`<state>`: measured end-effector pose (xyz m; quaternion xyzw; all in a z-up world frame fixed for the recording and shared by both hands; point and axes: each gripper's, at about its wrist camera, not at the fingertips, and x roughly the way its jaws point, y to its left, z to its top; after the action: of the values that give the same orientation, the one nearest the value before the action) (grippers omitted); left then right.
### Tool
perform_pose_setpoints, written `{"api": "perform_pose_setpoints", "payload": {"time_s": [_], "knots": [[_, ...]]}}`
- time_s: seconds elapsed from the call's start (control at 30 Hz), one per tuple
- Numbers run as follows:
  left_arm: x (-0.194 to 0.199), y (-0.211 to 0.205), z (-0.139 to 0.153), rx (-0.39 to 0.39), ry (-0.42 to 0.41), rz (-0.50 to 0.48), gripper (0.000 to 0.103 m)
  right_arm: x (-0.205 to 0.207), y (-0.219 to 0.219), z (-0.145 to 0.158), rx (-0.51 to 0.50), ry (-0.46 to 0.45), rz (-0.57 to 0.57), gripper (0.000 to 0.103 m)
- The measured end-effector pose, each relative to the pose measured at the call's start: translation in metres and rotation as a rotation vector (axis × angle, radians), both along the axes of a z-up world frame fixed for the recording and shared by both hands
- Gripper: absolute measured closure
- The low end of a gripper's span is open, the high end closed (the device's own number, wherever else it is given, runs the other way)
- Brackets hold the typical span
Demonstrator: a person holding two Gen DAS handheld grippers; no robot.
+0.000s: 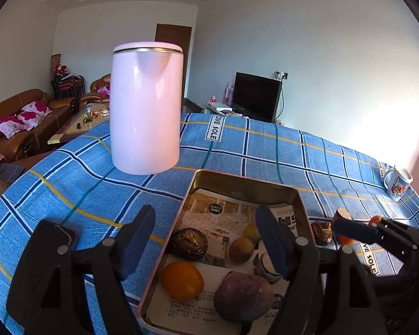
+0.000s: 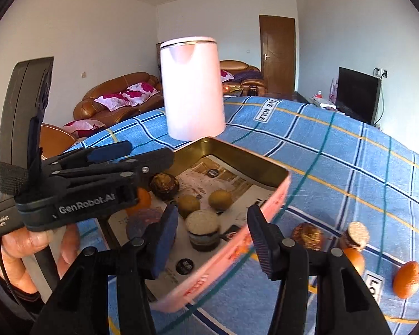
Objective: Organize fruits
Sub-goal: 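Lower the jar and kiwi into the tin box and open both tools, then grasp a dark brown round fruit with right tool while left tool reaches an orange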
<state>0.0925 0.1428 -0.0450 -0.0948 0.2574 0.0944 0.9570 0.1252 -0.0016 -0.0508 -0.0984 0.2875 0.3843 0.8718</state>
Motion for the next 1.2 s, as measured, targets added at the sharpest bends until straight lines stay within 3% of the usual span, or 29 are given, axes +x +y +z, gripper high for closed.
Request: {"api": "perform_pose_setpoints", "payload": {"time_s": [0.13,0.27,0.73,0.87,1.03,1.2], "knots": [[-0.004,-0.005,0.001,0.006,-0.022,0.004,0.02,0.015,-0.038,0.003,-0.057,-0.059,-0.133,0.049],[-0.002,-0.008,-0.003,0.002,-0.019,0.0,0.018,0.036,-0.057,-0.003,-0.101,-0.049,-0.211,0.049],[0.0,-0.012,0.0,0.005,-0.022,-0.001,0.013,0.072,-0.011,-0.036,-0.259,0.083,-0.156,0.049],[0.0,-0.019,0.003,0.011,-0.025,-0.015,0.013,0.073,-0.008,-0.039,-0.295,0.077,-0.165,0.064],[0.001,-0.04,0.008,0.028,-0.027,-0.058,0.013,0.058,-0.02,-0.025,-0.233,0.005,-0.178,0.064],[0.009,-0.08,0.013,0.068,-0.018,-0.138,0.013,0.044,-0.069,-0.005,-0.134,-0.05,-0.276,0.064]]}}
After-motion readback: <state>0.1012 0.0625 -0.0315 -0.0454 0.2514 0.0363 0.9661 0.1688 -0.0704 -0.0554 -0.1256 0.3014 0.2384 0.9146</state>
